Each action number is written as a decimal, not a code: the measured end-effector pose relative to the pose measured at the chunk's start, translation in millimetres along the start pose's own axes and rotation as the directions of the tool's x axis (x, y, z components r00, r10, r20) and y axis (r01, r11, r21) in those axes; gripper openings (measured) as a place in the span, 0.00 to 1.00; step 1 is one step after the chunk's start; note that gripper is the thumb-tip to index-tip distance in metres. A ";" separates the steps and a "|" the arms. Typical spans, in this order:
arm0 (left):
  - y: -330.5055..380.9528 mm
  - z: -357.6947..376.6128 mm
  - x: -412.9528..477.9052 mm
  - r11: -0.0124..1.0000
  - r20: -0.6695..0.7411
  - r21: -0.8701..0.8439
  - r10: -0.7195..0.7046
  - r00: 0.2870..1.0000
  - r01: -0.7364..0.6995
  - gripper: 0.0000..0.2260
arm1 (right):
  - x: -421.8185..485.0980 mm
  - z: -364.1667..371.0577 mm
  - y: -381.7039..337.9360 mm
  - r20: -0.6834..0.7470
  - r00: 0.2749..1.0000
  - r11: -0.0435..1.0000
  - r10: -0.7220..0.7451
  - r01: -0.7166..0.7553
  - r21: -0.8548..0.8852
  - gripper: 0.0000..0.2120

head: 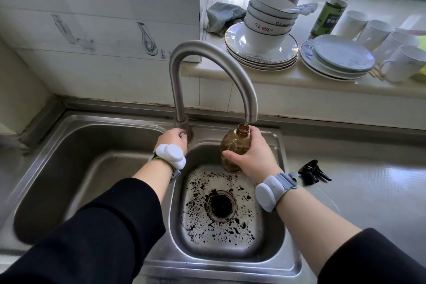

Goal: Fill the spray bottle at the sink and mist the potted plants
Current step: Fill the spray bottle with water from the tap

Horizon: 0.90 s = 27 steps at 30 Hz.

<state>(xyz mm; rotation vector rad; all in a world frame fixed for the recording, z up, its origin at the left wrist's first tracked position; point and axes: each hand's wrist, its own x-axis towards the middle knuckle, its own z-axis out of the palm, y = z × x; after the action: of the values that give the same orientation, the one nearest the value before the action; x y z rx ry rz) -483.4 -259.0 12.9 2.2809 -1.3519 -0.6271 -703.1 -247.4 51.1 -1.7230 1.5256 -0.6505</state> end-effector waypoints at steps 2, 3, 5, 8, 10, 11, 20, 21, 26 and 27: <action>-0.3 0.3 0.6 1.000 -0.005 0.002 0.004 1.000 -0.004 0.14 | 0.4 -0.6 -0.3 -0.001 1.000 1.000 -0.002 0.002 -0.002 0.39; -0.5 0.2 0.9 1.000 -0.006 0.003 0.005 1.000 -0.005 0.14 | 0.5 -1.0 -0.7 -0.002 1.000 1.000 -0.002 0.002 -0.001 0.39; -1.2 0.0 1.9 1.000 -0.003 0.009 0.008 1.000 -0.008 0.14 | 0.8 -1.5 -1.3 0.001 1.000 1.000 -0.001 0.001 0.001 0.39; -2.4 0.2 3.9 1.000 0.012 0.012 0.005 1.000 -0.005 0.14 | 0.8 -1.6 -2.3 0.006 1.000 1.000 0.000 0.000 0.002 0.39; -3.1 0.4 5.7 1.000 0.023 0.021 0.003 1.000 -0.003 0.13 | 0.4 -1.3 -3.2 0.005 1.000 1.000 0.001 -0.001 0.006 0.39; -3.5 0.1 6.4 1.000 0.027 0.027 0.003 1.000 -0.004 0.13 | 0.0 -1.2 -3.7 0.003 1.000 1.000 0.001 -0.001 0.009 0.39; -5.4 -0.4 9.2 0.999 0.032 0.047 0.013 0.999 -0.015 0.12 | -0.3 -0.1 -6.4 0.011 1.000 1.000 0.003 -0.003 0.015 0.40; -5.2 -0.5 9.1 0.999 0.034 0.048 0.012 0.999 -0.014 0.12 | -0.1 -0.1 -6.5 0.013 1.000 1.000 0.004 -0.004 0.016 0.40; -5.8 1.0 10.2 0.999 0.024 0.045 0.015 1.000 -0.016 0.11 | -0.1 1.4 -6.3 0.001 1.000 1.000 0.003 -0.003 0.003 0.40; -6.4 1.4 10.6 0.999 0.026 0.045 0.014 1.000 -0.016 0.11 | -0.4 1.9 -6.3 -0.001 1.000 1.000 0.003 -0.003 0.004 0.40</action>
<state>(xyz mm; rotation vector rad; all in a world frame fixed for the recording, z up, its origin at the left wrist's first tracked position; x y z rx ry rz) -475.2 -265.8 6.5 2.3031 -1.4075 -0.6297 -697.8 -246.5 54.9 -1.7172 1.5267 -0.6529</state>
